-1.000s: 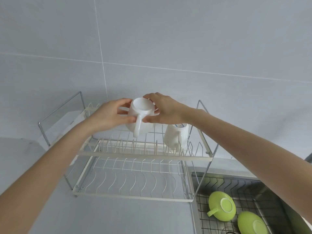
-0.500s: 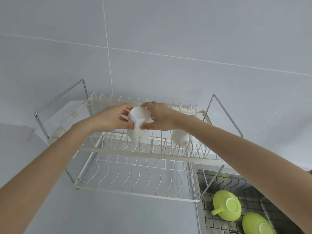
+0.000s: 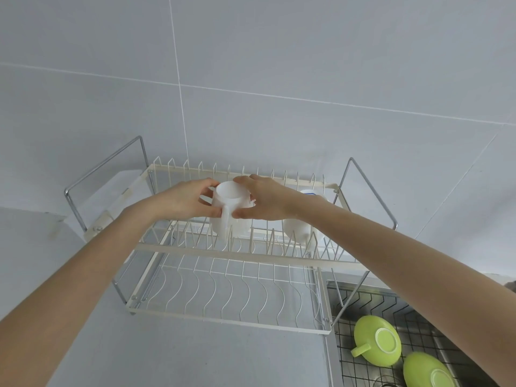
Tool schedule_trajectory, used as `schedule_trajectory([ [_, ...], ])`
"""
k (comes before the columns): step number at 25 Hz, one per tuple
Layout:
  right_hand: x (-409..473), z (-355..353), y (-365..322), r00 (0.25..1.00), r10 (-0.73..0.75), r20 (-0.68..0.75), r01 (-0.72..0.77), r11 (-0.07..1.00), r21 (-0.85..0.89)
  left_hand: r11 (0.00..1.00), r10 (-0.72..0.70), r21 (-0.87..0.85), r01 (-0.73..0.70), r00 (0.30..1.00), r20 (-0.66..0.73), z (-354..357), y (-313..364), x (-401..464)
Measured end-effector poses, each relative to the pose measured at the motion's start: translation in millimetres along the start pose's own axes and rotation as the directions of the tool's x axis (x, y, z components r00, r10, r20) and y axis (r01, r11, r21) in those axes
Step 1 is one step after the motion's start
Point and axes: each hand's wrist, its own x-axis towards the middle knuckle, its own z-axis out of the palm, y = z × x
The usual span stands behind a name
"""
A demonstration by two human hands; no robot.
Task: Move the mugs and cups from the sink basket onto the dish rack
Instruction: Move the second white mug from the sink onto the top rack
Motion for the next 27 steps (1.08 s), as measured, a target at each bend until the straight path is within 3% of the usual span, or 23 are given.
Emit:
schedule_trajectory([
  [14,-24,-13,-3,1.000,0.011,0.030,-0.007,0.989,-0.146,0.978,0.039,0.205,-0.028,0.998,-0.045,-9,20,-19],
  [18,-56,-31,-4,0.999,-0.009,-0.034,0.002,0.978,-0.209,0.907,0.110,0.417,-0.054,0.988,-0.112,-8,47,-36],
  [27,-172,-62,24,0.974,0.038,-0.222,-0.097,0.960,-0.263,0.724,0.312,0.679,-0.123,0.936,-0.163,35,146,-86],
])
